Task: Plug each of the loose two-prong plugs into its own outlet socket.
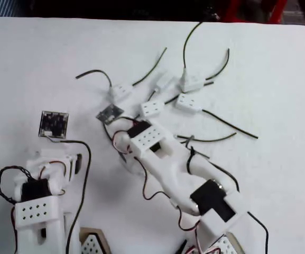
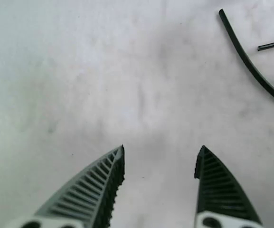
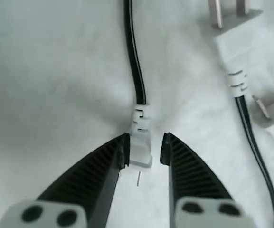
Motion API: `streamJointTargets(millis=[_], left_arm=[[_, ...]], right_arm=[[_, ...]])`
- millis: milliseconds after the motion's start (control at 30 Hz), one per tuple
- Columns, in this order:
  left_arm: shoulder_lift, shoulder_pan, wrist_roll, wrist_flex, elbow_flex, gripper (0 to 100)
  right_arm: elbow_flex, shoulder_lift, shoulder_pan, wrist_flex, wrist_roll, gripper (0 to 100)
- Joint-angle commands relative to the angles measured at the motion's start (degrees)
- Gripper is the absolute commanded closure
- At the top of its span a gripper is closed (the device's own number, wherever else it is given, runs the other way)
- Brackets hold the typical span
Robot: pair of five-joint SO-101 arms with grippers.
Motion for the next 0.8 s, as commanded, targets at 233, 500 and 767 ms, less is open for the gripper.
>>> streamJointTargets(millis=[233, 500, 767], left_arm=[[-1.0, -0.4, -0.6, -1.1, -0.3, 76], [-1.0, -0.4, -0.6, -1.1, -0.3, 76], [-1.0, -0.4, -0.6, -1.1, -0.3, 76]], right_arm=[[-3.3, 2.9, -1.3, 4.4, -0.5, 88.7], [-3.4, 2.9, -3.2, 4.4, -0.4, 95.1], [-3.7, 3.4, -3.7, 7.0, -0.6, 85.1]])
